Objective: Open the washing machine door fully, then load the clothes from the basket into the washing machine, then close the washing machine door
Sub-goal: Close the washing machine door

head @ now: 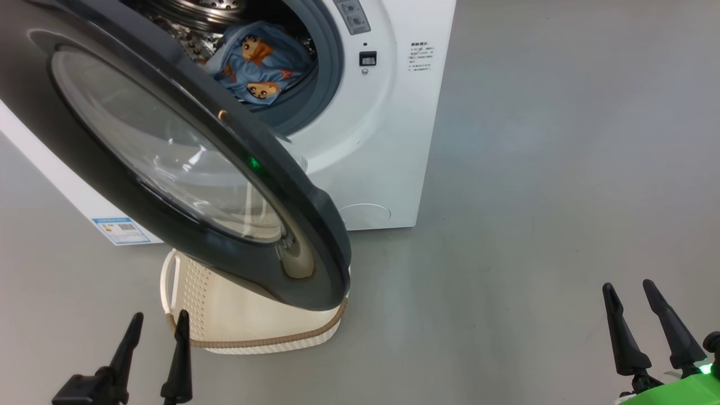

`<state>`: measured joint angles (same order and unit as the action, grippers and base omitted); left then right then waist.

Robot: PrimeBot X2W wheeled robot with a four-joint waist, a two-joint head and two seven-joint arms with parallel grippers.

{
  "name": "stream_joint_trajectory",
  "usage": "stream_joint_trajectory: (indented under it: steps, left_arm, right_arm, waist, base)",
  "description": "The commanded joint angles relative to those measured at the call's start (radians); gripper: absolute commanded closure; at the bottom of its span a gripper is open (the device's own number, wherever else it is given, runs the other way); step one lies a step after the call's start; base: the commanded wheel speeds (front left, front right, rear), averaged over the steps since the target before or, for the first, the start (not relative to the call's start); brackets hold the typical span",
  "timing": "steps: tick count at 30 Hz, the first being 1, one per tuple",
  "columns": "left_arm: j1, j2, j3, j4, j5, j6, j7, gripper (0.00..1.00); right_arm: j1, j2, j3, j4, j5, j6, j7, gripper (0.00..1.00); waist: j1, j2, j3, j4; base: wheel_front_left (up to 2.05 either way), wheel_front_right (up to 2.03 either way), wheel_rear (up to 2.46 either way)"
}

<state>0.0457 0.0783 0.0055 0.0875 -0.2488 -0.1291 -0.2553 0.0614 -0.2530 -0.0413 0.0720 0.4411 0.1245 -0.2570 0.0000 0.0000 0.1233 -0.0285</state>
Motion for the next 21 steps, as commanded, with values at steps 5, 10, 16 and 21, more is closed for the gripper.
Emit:
stream_joint_trajectory:
  steps: [5,10,16,21]
  left_arm:
    - [-0.027,0.008,0.026,-0.017,0.013,-0.002,-0.006,0.0]
    - [-0.023,0.004,0.016,-0.013,0.013,-0.002,-0.006,0.0]
    - [-0.014,-0.003,0.001,-0.017,0.011,-0.002,-0.006,0.0]
    - [-0.013,-0.01,-0.009,-0.029,-0.002,-0.002,-0.006,0.0]
  right_arm:
    - [-0.04,-0.013,0.044,-0.013,0.012,0.006,-0.005,0.64]
    - [-0.086,-0.003,0.077,-0.044,0.015,0.006,-0.005,1.0]
    - [-0.162,0.019,0.133,-0.119,0.02,0.006,-0.005,1.0]
    - [-0.242,0.056,0.198,-0.21,0.026,0.006,-0.005,1.0]
  waist:
    - [0.0,0.0,-0.007,0.013]
    - [0.0,0.0,-0.02,0.034]
    - [0.0,0.0,-0.039,0.072]
    - [0.0,0.0,-0.052,0.11]
  base:
    - [0.0,0.0,0.0]
    - [0.0,0.0,0.0]
    - [0.0,0.0,0.0]
    - [0.0,0.0,0.0]
